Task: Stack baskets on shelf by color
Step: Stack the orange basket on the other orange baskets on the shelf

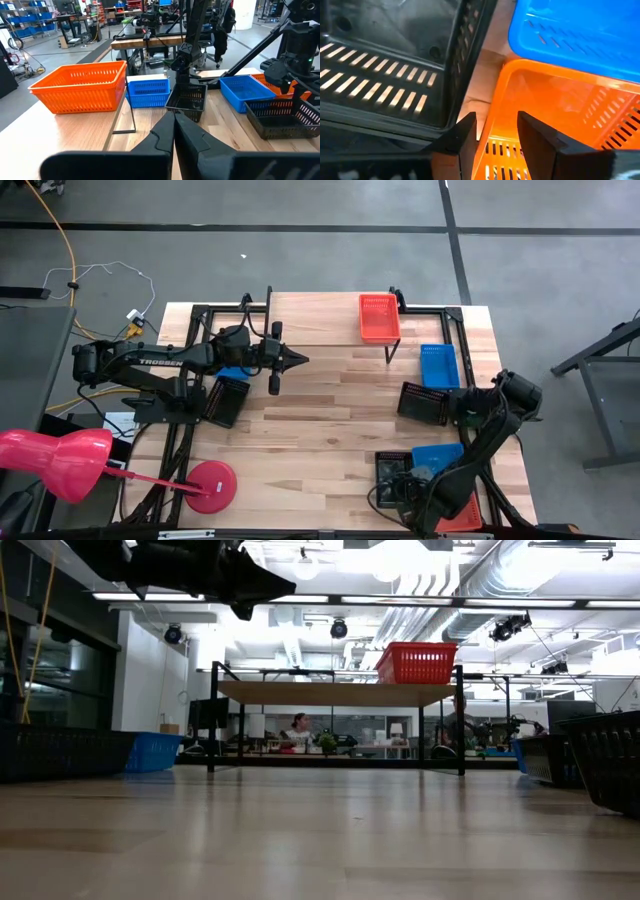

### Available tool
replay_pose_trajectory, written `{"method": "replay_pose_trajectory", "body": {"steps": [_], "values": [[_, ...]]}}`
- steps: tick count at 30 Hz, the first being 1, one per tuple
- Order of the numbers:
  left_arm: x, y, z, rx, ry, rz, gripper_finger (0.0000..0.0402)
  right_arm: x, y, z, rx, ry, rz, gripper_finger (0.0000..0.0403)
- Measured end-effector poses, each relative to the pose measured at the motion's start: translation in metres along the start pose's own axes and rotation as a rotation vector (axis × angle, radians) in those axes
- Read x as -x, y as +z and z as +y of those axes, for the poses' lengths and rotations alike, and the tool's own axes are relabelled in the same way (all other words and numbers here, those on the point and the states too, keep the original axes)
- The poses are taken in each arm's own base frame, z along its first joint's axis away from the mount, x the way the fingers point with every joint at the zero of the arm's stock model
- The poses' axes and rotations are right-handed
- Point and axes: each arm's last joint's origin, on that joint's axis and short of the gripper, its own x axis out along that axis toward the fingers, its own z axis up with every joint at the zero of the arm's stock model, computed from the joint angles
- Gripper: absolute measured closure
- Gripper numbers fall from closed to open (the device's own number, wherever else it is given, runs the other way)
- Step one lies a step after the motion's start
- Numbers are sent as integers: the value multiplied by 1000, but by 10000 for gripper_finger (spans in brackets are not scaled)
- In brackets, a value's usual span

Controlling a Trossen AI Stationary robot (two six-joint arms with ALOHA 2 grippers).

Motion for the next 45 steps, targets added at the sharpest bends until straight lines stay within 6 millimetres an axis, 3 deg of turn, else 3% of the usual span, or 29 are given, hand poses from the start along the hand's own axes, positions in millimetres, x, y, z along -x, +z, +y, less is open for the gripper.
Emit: {"method": "replay_pose_trajectory", "body": {"steps": [6, 10, 15, 19, 27, 33, 40, 45], "values": [[0, 0, 0, 1, 0, 1, 401, 0, 1, -1, -1, -15, -11, 280], [0, 0, 0, 1, 0, 1, 401, 0, 1, -1, 2, -10, -6, 317], [0, 0, 0, 1, 0, 1, 401, 2, -4, 5, 77, 35, 46, 391], [0, 0, 0, 1, 0, 1, 401, 15, -13, 11, 169, 61, 84, 387], [0, 0, 0, 4, 0, 1, 401, 75, -43, 36, 356, 261, 143, 400], [0, 0, 0, 19, 0, 1, 401, 137, -47, 50, 499, 455, -36, 402], [0, 0, 0, 22, -1, 1, 401, 193, -12, 59, 931, 427, -440, 402], [0, -3, -1, 28, -17, 25, 401, 215, 33, 65, 1219, 191, -686, 402]]}}
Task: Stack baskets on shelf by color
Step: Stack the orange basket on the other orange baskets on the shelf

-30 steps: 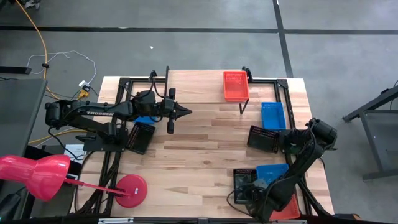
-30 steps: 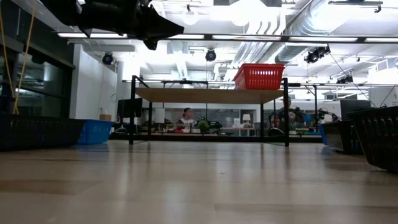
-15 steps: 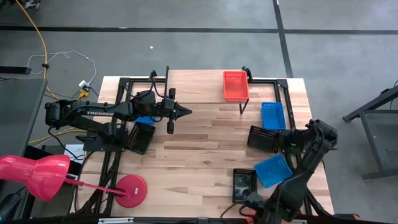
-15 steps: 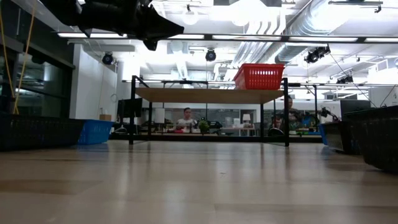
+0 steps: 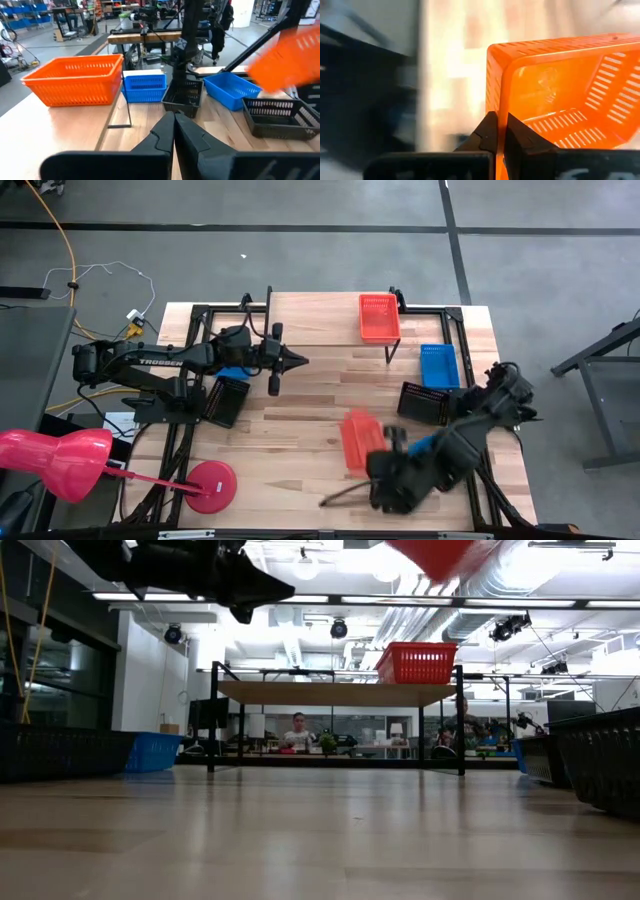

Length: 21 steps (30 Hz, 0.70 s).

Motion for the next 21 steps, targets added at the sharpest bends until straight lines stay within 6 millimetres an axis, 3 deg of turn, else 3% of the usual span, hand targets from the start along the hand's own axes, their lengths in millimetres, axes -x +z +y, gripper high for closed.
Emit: {"method": "replay_pose_trajectory", "body": {"steps": [3, 6, 14, 21], "values": [[0, -2, -2, 4, -51, 18, 401, -6, 10, -32, 222, -156, 51, 402], [0, -2, -3, 7, -107, 17, 401, -13, 19, -68, 321, -308, 135, 402], [0, -3, -4, 64, -120, 30, 401, -29, 43, -161, 435, -498, 301, 403], [0, -8, -8, 89, -138, 81, 401, -33, 49, -224, 444, -539, 418, 403]]}}
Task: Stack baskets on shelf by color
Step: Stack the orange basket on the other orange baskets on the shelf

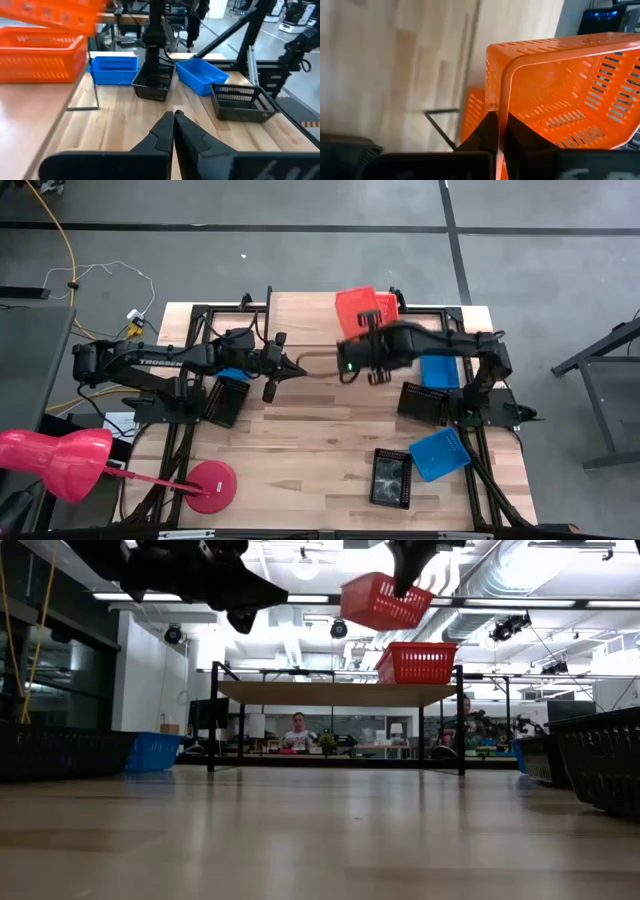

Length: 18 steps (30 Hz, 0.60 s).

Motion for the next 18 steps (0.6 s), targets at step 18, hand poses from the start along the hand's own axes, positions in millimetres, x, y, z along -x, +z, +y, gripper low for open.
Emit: {"method": "replay_pose_trajectory", "body": {"steps": [18], "values": [[-3, -2, -11, -4, -26, 25, 401, -41, -38, -61, -68, 175, 52, 403]]}}
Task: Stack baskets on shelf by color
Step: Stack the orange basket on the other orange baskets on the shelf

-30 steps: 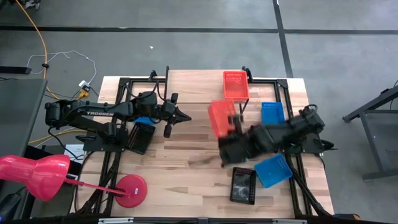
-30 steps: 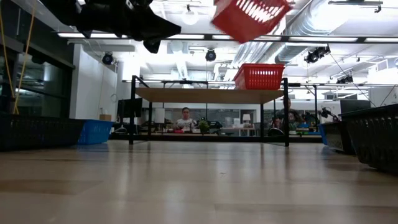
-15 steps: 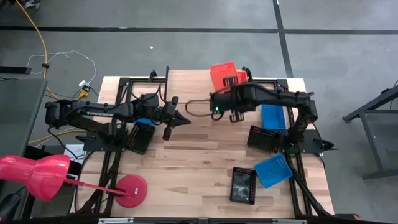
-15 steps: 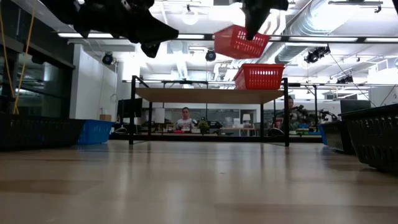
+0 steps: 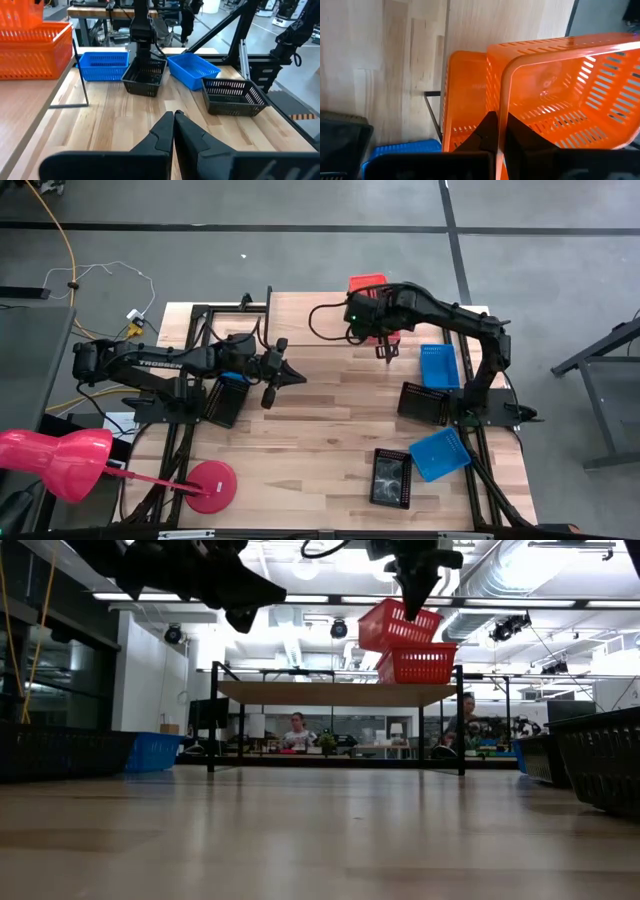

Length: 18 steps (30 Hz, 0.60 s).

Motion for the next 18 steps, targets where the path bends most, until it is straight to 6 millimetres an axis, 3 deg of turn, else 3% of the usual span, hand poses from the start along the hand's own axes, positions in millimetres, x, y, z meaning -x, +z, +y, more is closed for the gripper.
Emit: {"method": "replay_pose_trajectory", "body": {"steps": [10, 18], "values": [[0, -2, -1, 12, -2, 15, 401, -3, -7, -10, -48, 6, 8, 403], [-1, -1, -5, 7, -19, 16, 401, 21, -28, -12, -118, -1, -65, 403]]}}
